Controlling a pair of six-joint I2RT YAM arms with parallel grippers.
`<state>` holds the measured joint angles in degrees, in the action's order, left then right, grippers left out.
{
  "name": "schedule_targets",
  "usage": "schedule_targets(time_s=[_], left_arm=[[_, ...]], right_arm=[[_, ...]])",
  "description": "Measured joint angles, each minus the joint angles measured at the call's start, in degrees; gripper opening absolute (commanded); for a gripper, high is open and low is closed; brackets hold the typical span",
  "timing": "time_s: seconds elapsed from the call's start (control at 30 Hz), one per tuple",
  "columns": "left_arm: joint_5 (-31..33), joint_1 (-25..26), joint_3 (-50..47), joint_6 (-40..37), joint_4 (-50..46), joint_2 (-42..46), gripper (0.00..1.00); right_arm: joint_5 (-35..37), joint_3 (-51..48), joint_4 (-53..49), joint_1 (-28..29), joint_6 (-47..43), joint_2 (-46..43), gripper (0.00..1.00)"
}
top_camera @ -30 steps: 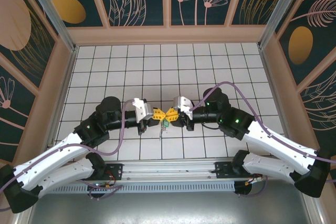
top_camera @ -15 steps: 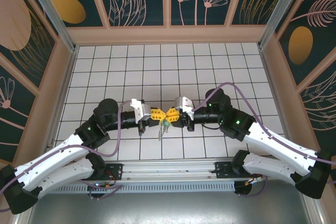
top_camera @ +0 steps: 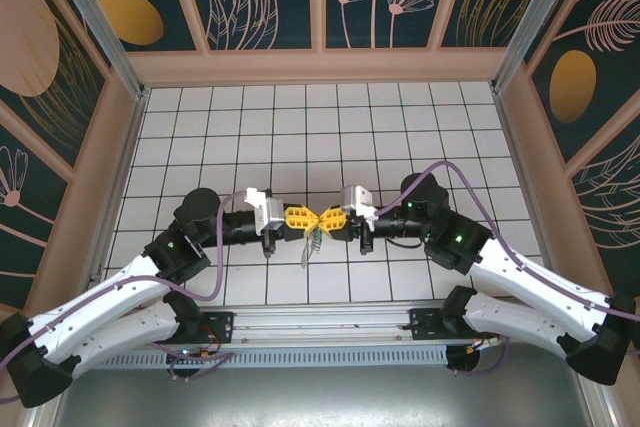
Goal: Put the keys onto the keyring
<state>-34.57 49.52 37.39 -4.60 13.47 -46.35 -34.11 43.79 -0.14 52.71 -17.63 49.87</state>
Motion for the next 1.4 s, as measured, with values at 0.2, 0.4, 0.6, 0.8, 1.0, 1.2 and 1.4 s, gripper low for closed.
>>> schedule_targets(time_s=[0.2,0.4,0.6,0.8,1.0,1.2,1.4], left_arm=[[1.01,0.07,1.42,-1.14,-3.67,-0.39,0.13],[6.56,0.09,8.31,-5.11,-16.20,-1.99,0.24],[10.19,0.09,12.13,-8.61,-25.38,-6.21,0.27],[10.91,0.09,12.13,-9.86,-28.79,-7.82,0.08],[10.78,0.04,12.13,-10.64,-29.14,-7.65,0.22],[10.62,0.04,12.13,-10.36,-29.11,-6.73,0.24],[10.60,0.04,12.13,-10.36,-29.09,-6.69,0.23]], right_arm=[[0.44,-0.59,-0.13,-0.44,0.00,-0.20,0.00],[4.13,1.11,-3.69,-1.01,-1.05,1.99,0.00],[6.05,3.06,-8.20,-1.05,-1.97,4.46,0.00],[6.19,4.13,-10.84,-1.05,-3.06,5.27,0.00],[6.16,4.87,-11.72,-1.31,-3.50,6.27,0.00],[6.03,5.35,-12.90,-1.31,-3.52,7.39,0.00],[5.53,5.35,-13.46,-1.31,-3.54,7.56,0.00]])
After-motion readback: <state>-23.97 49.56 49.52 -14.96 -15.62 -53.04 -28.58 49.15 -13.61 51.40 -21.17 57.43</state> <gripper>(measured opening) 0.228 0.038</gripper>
